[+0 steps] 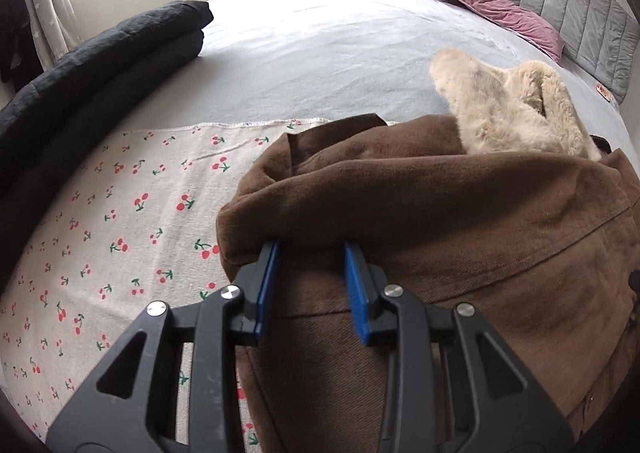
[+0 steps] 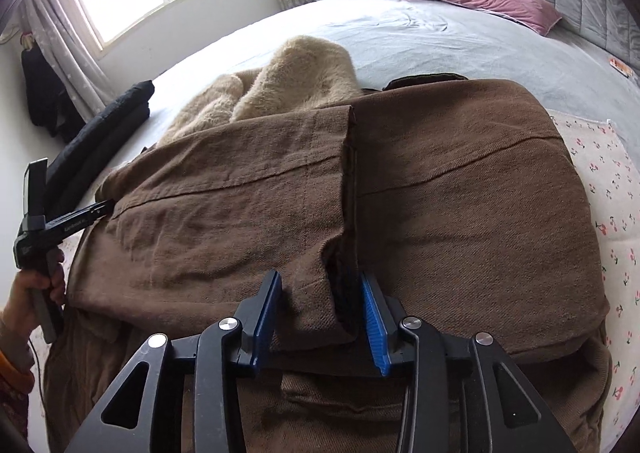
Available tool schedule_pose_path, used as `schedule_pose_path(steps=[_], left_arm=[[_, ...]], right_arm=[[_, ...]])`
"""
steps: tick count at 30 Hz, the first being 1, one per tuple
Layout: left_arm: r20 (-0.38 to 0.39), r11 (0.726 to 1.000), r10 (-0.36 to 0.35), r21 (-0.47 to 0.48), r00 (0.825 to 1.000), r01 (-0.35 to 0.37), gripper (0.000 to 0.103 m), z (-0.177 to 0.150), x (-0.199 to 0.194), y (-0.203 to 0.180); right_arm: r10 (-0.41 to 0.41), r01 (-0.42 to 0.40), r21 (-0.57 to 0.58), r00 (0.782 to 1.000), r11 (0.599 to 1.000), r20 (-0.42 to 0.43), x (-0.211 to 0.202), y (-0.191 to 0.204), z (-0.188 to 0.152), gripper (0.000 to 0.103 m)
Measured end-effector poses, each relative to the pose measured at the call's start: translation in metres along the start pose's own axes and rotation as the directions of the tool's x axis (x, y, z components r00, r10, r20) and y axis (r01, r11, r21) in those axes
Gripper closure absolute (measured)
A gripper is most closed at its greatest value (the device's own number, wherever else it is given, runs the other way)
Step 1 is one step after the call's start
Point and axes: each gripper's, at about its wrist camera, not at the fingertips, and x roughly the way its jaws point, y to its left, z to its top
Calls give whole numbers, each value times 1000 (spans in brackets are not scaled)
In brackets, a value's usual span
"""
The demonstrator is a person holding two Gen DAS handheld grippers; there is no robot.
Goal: Fold large clothes
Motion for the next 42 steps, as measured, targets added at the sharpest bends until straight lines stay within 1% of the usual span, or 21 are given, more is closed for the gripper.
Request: schedule_pose_path(steps=[1,2,3,4,5,6,7,8,10,12,14,18,20,23,27,30,32,34,36,40,42], left_arm=[[9,1000,14,10,1000,-14,65,-1,-7,-2],[13,1000,12,21,1000,-12,60,-4,-15,-4],[18,1000,-3,30,1000,3,56,-8,-24,-3],[26,999,-19,38,999,18,47,-13,-35,-4],[34,998,-34,46,999,33,42,-20,-47,-4],[39,997,-53,50,998,51,39,-27,-58,-4],[35,996,-70,54,997,68,34,-35,-68,-3],[25,995,-83,57,996,81,26,-43,-79,-3],[8,994,-88,66,996,88,22,-59,-101,-3],[-2,993,-88,80,996,88,21,-75,-125,-3],[-15,993,-94,71,995,94,20,-91,-148,-1],[-65,992,-118,41,991,120,16,-125,-190,1],[-76,990,-143,12,987,144,9,-143,-210,4],[-100,983,-181,9,978,183,5,-171,-236,4],[-126,980,-190,32,974,195,5,-210,-258,1],[-172,971,-228,33,958,237,5,-238,-265,1],[-199,966,-243,34,949,255,5,-254,-267,3],[-210,964,-256,20,944,266,5,-269,-272,8],[-223,958,-281,-12,934,286,5,-280,-274,15],[-256,936,-353,-109,900,336,5,-295,-276,31],[-259,926,-375,-144,890,348,5,-300,-279,38]], right_arm=[[6,-7,7,1000,1000,3,-1,-1,-1,61],[14,-14,12,1000,1000,5,-3,-2,-2,61],[18,-18,15,1000,1000,3,-7,-2,-3,59],[18,-18,14,1000,1000,2,-12,-2,-5,56],[18,-18,10,1000,1000,1,-17,-1,-7,54],[21,-21,4,1000,1000,-1,-24,-1,-9,50],[27,-27,-5,1000,1000,-5,-30,0,-11,47],[35,-35,-14,999,999,-10,-37,1,-15,46],[50,-51,-31,999,998,-21,-54,2,-24,42],[65,-66,-41,997,997,-29,-74,4,-35,39],[76,-78,-47,997,996,-33,-95,3,-48,36],[81,-83,-78,996,993,-31,-142,-3,-82,30],[67,-70,-99,997,993,-35,-163,-9,-100,28],[52,-57,-124,998,991,-47,-192,-23,-128,26],[94,-98,-95,994,991,-49,-221,-58,-163,23],[97,-100,-40,993,994,-68,-230,-91,-183,22],[120,-119,21,990,993,-71,-235,-114,-197,22],[144,-138,78,987,987,-76,-236,-131,-210,22],[161,-151,112,983,982,-85,-236,-144,-223,22],[154,-136,135,980,981,-128,-227,-156,-244,22],[152,-131,142,978,981,-146,-222,-159,-253,22]])
